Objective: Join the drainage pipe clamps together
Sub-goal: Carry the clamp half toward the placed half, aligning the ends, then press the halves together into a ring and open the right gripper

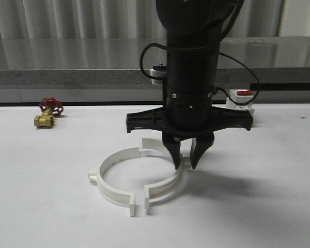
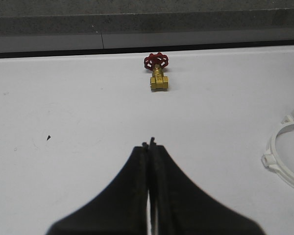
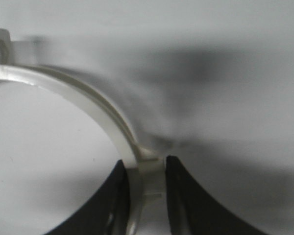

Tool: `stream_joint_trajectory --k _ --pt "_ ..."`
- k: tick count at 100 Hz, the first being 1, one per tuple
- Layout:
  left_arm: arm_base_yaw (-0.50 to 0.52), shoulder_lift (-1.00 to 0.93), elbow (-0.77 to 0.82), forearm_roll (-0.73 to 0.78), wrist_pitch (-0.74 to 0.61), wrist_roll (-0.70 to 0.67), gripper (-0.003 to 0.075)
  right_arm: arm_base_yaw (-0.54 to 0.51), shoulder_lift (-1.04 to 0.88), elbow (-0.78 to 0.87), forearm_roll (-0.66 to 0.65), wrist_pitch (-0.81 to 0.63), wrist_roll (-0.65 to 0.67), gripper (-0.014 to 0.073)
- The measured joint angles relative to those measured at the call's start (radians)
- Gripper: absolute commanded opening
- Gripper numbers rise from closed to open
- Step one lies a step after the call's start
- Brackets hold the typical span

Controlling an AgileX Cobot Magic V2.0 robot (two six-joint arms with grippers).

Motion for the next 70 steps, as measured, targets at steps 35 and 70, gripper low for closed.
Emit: stream_joint_trajectory --k 35,70 --pt "0.000 0.000 0.000 0.000 0.000 0.000 -0.0020 0.000 0.015 0.000 0.002 -0.011 0.027 0.0045" --pt "0.000 0.000 0.000 0.000 0.000 0.000 -0.0020 0.018 0.026 0.000 0.017 -0.028 0.029 0.0045"
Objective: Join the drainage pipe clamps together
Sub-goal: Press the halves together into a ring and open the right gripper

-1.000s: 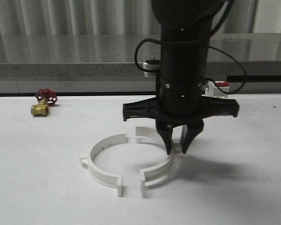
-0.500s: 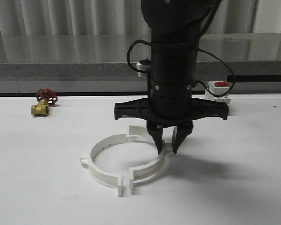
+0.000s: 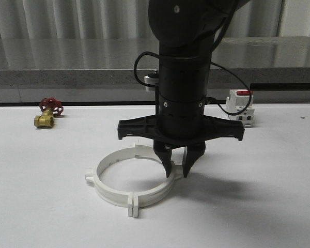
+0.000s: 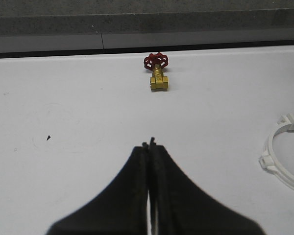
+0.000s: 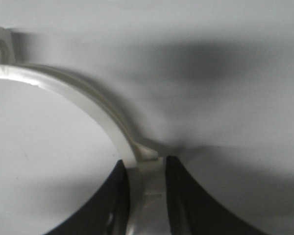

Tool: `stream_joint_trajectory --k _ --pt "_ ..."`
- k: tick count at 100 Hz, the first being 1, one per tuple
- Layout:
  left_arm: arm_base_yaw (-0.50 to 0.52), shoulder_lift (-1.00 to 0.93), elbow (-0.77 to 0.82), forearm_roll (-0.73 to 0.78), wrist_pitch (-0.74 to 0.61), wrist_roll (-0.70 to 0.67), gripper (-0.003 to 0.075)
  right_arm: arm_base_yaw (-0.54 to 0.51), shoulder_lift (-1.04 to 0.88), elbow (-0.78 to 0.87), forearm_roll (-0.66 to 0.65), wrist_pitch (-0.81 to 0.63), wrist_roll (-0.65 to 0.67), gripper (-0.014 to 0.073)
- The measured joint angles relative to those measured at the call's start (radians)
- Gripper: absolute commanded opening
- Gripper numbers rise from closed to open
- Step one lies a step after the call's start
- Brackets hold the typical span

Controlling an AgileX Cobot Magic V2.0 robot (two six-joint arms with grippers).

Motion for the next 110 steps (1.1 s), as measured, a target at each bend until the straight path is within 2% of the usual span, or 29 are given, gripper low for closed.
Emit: stream_joint_trajectory --k 28,36,45,66,72,110 --pt "0.000 0.000 0.000 0.000 0.000 0.000 -0.0020 0.002 0.000 0.000 0.004 -0.003 0.002 0.0050" --pt "0.000 0.000 0.000 0.000 0.000 0.000 -0.0020 0.002 0.000 0.000 0.004 -0.003 0.002 0.0073" --pt "0.000 0.000 0.000 0.000 0.000 0.000 -0.0020 0.002 0.000 0.000 0.004 -0.004 0.002 0.0149" --pt "0.000 0.000 0.000 0.000 0.000 0.000 -0.0020 0.002 0.000 0.000 0.005 -0.014 0.002 0.0455" --pt "0.000 0.000 0.000 0.000 0.000 0.000 -0.0020 0.002 0.000 0.000 0.005 -0.018 0.002 0.0498" --pt "0.000 0.000 0.000 0.000 0.000 0.000 -0.0020 0.002 0.000 -0.032 0.005 -0.002 -0.008 0.0505"
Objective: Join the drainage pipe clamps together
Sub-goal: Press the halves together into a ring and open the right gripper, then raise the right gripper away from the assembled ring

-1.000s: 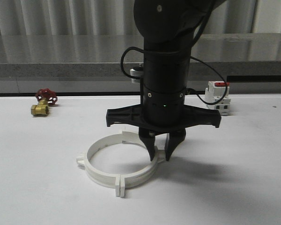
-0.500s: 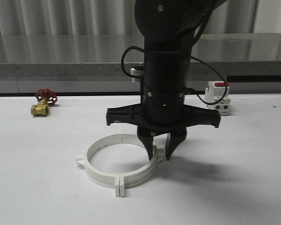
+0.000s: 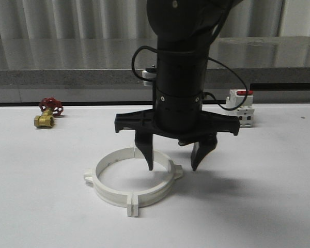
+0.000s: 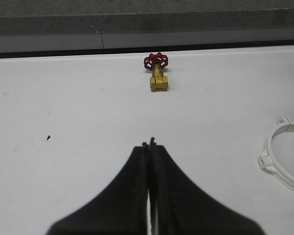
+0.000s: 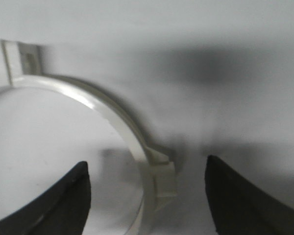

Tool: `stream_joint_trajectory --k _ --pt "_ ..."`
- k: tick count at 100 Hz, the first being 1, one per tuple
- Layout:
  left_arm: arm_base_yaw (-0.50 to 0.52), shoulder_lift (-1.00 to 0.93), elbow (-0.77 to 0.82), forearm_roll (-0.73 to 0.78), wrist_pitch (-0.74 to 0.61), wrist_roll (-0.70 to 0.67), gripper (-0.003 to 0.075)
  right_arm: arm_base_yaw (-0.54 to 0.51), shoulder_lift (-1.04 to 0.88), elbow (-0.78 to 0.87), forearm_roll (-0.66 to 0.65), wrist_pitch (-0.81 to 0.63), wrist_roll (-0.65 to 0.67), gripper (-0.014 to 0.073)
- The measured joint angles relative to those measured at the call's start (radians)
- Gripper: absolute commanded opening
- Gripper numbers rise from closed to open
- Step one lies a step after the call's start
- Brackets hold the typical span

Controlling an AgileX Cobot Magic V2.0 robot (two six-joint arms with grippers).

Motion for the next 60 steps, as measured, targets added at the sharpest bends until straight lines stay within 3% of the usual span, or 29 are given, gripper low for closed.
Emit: stream_joint_trajectory --k 34,60 --pt "0.000 0.000 0.000 0.000 0.000 0.000 -0.0020 -0.011 -0.027 -0.120 0.001 0.029 -0.199 0.0505" --pt "0.000 0.000 0.000 0.000 0.000 0.000 -0.0020 -0.121 -0.198 -0.120 0.002 0.081 -0.343 0.0505"
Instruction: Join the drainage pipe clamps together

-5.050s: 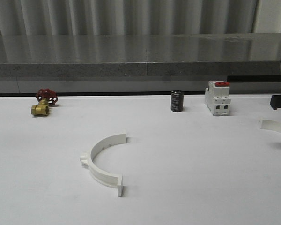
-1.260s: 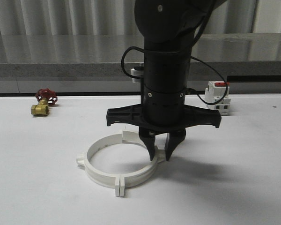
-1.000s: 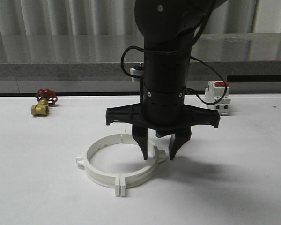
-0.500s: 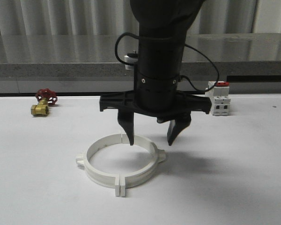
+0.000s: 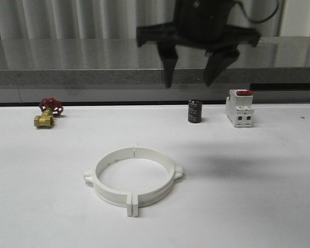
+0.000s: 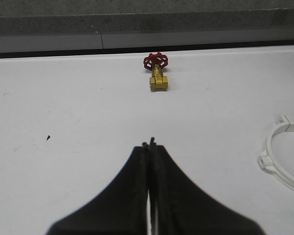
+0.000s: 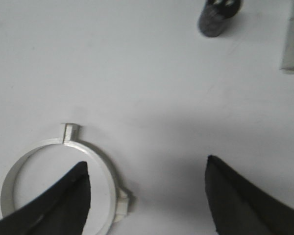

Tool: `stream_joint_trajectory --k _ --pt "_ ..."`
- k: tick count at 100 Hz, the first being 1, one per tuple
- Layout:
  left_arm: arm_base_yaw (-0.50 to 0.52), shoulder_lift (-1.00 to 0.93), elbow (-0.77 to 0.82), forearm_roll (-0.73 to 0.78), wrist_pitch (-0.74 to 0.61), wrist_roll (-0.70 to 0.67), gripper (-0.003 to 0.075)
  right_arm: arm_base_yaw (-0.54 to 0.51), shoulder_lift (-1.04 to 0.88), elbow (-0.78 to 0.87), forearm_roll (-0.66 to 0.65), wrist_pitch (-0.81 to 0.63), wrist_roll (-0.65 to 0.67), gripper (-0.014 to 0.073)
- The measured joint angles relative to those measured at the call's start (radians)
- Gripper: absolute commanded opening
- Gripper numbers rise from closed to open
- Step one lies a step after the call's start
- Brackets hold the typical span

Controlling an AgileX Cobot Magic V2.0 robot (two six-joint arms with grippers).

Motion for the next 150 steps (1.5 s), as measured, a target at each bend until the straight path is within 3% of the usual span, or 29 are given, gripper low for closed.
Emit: stream_joint_trajectory --k 31,71,113,124,150 --pt "0.000 0.000 0.000 0.000 0.000 0.000 -0.0020 -0.127 -0.269 0.063 -0.044 0.066 -0.122 0.0505" --pt "0.000 0.000 0.000 0.000 0.000 0.000 -0.0020 -0.390 -0.680 0.421 -0.056 0.073 -0.201 0.0498" --pt "0.000 0.000 0.000 0.000 0.000 0.000 -0.0020 -0.412 -1.093 0.804 -0.018 0.065 -0.203 0.0490" --pt "0.000 0.000 0.000 0.000 0.000 0.000 -0.0020 -0.412 -1.192 0.860 -0.018 0.069 -0.203 0.0406" --pt "0.000 0.000 0.000 0.000 0.000 0.000 -0.0020 -0.412 -1.288 0.903 -0.018 0.098 -0.203 -0.0013"
